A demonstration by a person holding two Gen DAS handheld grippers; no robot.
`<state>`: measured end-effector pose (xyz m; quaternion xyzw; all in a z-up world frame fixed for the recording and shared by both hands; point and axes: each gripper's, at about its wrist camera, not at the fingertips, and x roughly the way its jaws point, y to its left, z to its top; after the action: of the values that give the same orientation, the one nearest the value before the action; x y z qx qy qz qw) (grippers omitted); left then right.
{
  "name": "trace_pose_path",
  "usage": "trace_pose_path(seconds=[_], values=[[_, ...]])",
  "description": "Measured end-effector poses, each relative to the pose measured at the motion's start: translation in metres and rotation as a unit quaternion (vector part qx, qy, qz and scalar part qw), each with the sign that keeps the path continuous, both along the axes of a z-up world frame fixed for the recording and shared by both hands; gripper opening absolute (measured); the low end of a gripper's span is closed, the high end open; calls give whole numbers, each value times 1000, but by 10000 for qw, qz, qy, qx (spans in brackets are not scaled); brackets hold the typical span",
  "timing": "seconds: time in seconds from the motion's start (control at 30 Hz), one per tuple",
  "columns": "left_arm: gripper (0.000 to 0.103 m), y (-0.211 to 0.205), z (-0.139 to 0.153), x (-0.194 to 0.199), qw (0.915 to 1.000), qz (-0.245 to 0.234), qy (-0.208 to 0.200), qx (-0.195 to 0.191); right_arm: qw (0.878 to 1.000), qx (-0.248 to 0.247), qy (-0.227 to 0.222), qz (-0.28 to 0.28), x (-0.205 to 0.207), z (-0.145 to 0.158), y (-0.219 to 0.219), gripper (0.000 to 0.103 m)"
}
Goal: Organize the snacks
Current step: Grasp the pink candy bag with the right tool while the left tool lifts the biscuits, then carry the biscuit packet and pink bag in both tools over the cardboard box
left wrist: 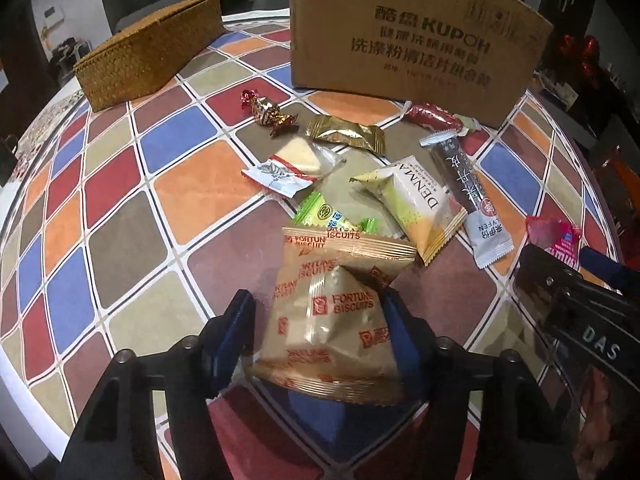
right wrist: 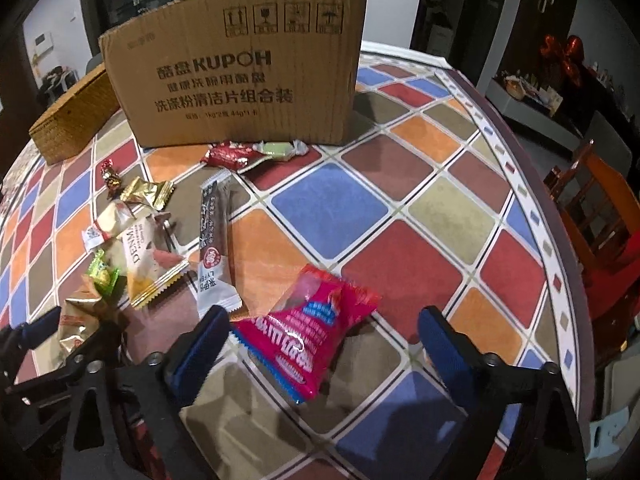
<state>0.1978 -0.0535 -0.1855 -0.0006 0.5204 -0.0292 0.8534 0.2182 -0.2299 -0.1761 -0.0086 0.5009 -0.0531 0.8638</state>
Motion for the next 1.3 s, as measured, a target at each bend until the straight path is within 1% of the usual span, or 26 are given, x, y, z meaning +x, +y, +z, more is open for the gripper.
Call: trace_pose_path(seconds=[0.03,0.07,0.1,0.13,0.2,0.23,0.27,0.33,0.37,0.4,0.43,0.47,0.7,0.9,1.3], values=[[59,0,0,0,10000,-24,-8,4,10000,38,49,-9,1,-2,0,84],[56,-1,0,-1,10000,-43,-16,8,9999,88,109,-22,1,-4,-1,78],[56,-1,1,-1,10000,-54,-22,4,9998,138,159,-42,2,-7,-2,72],[56,0,1,-1,10000,-61,-21,-9,9997,182,180,-51,1,-8,-3,69],[56,0,1,-2,10000,-79,-22,-32,9995,252,203,-71,0,-10,-4,55],[55,0,1,-3,9999,-102,-20,-46,9994,269,202,-72,0,-10,-5,52],[54,0,1,-3,9999,-114,-21,-63,9994,270,191,-66,0,-10,-5,45],[54,-1,3,-3,9998,-147,-27,-117,9994,299,163,-47,-1,-9,-4,40],[52,-1,3,-4,9998,-162,-38,-130,9994,321,157,-32,-1,-9,-5,32],[50,-2,4,-4,9997,-173,-51,-133,9993,350,158,-19,-1,-8,-5,20],[49,-3,5,-5,9997,-191,-72,-130,9992,381,153,-13,-2,-8,-6,15],[48,-4,6,-5,9997,-208,-92,-120,9991,396,134,-12,-3,-7,-7,12],[45,-6,15,-9,9994,-255,-230,-105,9991,411,-72,48,-9,3,-6,4],[43,-7,21,-14,9990,-292,-328,-93,9987,451,-235,72,-13,12,-6,3],[42,-9,36,-19,9981,-321,-520,-84,9973,514,-510,157,-21,30,-7,2]])
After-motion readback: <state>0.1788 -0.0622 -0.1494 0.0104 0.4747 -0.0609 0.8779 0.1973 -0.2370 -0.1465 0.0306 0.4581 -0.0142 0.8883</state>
